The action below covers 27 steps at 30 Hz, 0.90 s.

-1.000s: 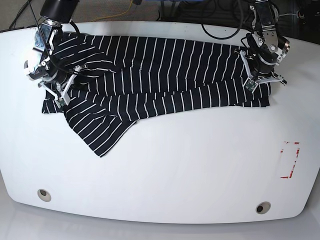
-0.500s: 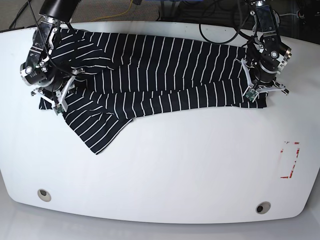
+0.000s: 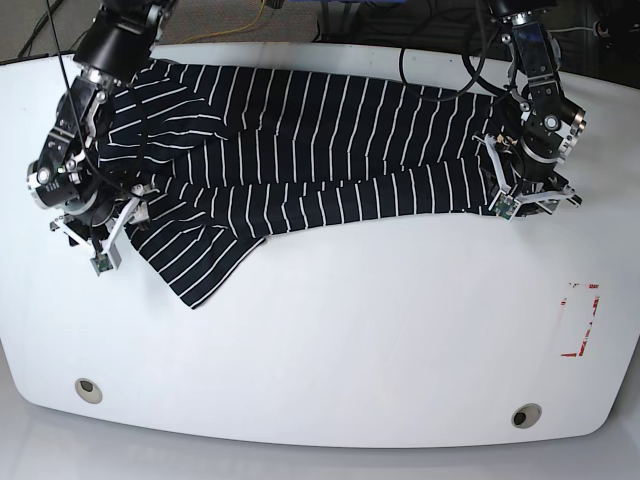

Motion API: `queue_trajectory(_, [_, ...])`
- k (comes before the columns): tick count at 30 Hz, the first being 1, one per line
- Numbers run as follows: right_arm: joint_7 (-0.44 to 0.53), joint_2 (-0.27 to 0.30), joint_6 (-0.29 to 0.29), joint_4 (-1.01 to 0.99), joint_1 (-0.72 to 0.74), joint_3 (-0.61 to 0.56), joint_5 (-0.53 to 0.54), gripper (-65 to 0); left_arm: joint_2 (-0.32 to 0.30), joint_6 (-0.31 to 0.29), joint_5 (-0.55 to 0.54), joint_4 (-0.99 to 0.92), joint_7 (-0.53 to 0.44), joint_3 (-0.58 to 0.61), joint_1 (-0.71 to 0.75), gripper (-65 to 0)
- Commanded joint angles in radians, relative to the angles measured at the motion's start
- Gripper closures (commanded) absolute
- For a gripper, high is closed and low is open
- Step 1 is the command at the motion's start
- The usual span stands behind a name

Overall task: Layout the t-shirt on the table in an organized manner, then fold the t-shirt properly
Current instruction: 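Move the right gripper to the folded edge and grasp the fabric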

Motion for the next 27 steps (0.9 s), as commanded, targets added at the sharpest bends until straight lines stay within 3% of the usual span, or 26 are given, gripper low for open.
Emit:
queue_trajectory(1, [0.028, 0.017, -0.001, -0.088, 0.09, 0.004, 0.006, -47.5, -0.003, 0.006, -0.007, 0.019, -0.016, 0.0, -0.041, -32.2])
queue_trajectory(8, [0.171, 0.024, -0.001, -0.407, 0.239, -0.001, 0.005, -50.1, -0.005, 0.006, -0.006, 0.017, -0.014, 0.017, -0.092, -32.0])
queue_trajectory(15, [0.317, 0.073, -0.001, -0.69, 0.357, -0.065, 0.005, -50.1, -0.008, 0.006, -0.006, 0.017, -0.014, 0.031, -0.096, -32.0])
queue_trajectory(21, [0.422, 0.09, -0.001, -0.84, 0.397, -0.083, 0.006, -50.1, -0.008, 0.006, -0.006, 0.017, -0.014, 0.029, -0.09, -31.9])
queue_trajectory(27, [0.435, 0.101, -0.001, -0.871, 0.391, -0.083, 0.006, -50.1, -0.008, 0.006, -0.006, 0.017, -0.014, 0.024, -0.089, -31.9])
